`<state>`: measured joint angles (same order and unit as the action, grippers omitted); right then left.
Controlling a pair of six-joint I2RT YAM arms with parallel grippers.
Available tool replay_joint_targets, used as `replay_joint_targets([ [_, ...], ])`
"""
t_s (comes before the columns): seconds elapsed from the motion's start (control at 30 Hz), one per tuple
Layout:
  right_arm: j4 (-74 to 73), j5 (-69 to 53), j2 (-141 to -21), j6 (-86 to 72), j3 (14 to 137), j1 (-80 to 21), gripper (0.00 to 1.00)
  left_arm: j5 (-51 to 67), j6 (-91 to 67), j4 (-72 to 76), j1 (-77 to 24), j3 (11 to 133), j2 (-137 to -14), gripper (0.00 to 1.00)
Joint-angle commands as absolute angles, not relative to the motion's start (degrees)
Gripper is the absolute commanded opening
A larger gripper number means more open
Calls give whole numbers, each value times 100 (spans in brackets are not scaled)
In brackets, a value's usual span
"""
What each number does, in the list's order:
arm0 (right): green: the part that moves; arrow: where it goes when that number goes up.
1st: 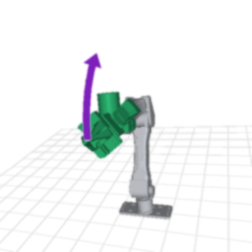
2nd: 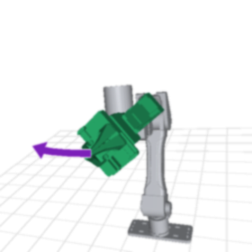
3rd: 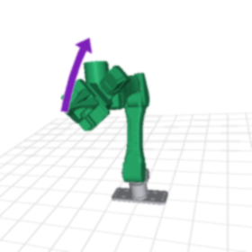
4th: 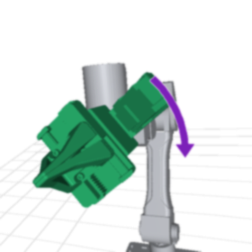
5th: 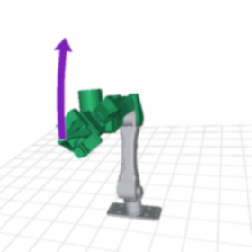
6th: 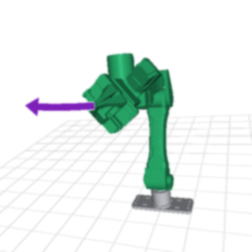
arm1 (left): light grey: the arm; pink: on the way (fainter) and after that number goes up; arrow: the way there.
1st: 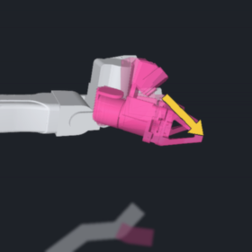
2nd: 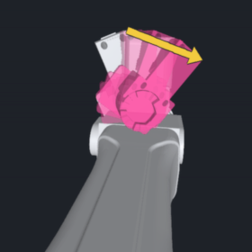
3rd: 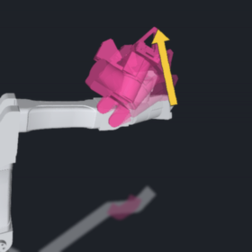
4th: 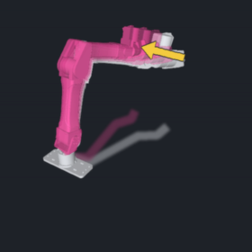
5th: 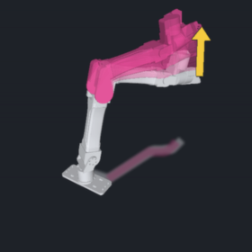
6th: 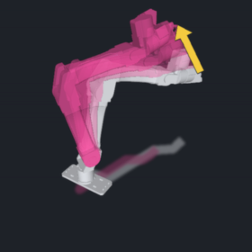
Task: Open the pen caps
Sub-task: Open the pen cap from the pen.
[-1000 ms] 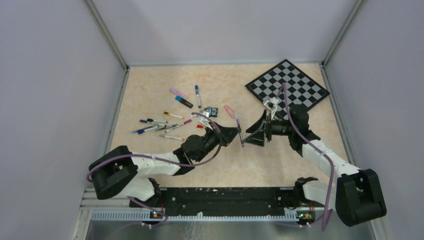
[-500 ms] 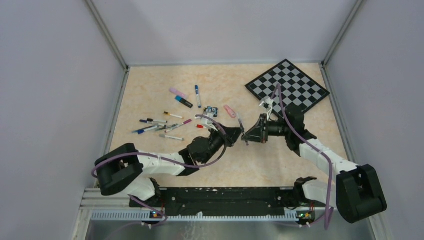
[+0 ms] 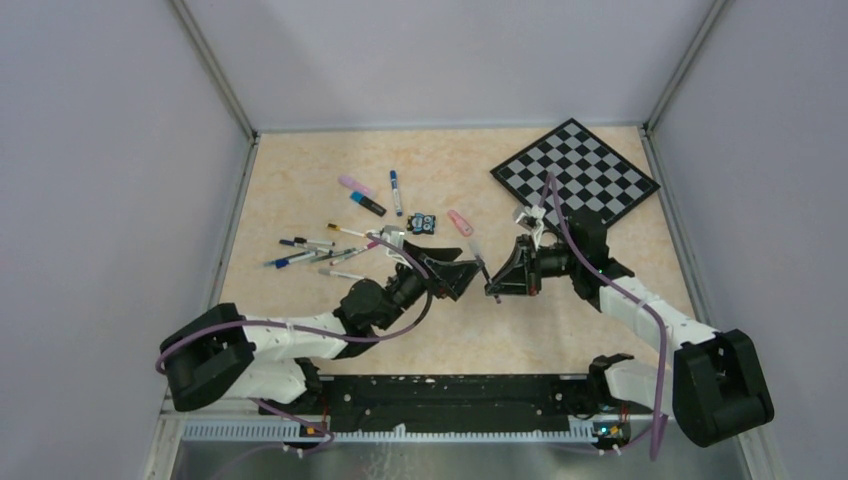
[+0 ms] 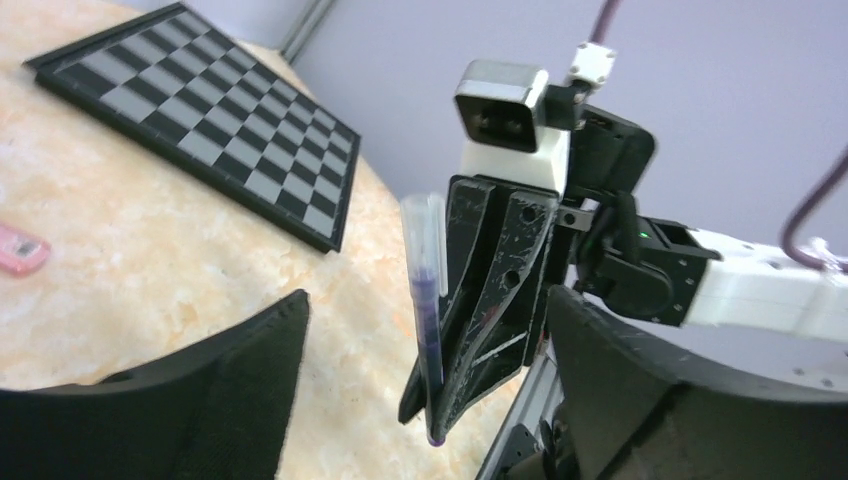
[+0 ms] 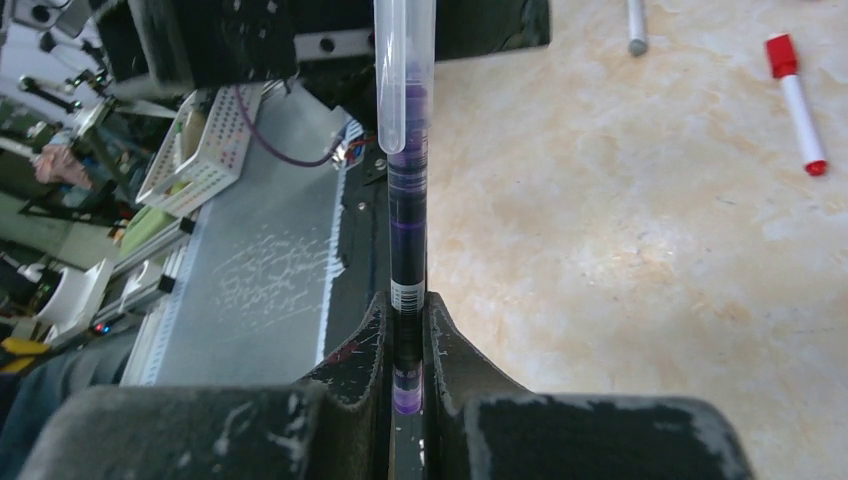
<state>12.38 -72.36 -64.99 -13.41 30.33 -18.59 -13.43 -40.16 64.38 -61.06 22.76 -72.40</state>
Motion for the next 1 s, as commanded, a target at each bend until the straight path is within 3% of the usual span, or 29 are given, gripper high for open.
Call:
replay_joint_targets([
  [0.0, 1550, -8083, -6449, -1099, 3188, -1913, 0, 312, -3940, 6887, -5612, 2243, -6998, 96],
  [0.17, 1611, -8164, -6476, -1166, 3167, -1926, 0, 1053, -4093, 7126, -5414, 2418, -7246, 94],
  [0.5, 1618, -8155, -6565, -1227, 3161, -1995, 0, 1084, -4247, 7516, -5415, 2660, -7654, 63],
  [0.87, 1590, -8113, -6620, -1226, 3169, -1999, 0, 1315, -4402, 7888, -5414, 2694, -7882, 22],
  [0.97, 1582, -8116, -6634, -1227, 3165, -2003, 0, 1296, -4384, 7975, -5414, 2685, -7901, 0],
])
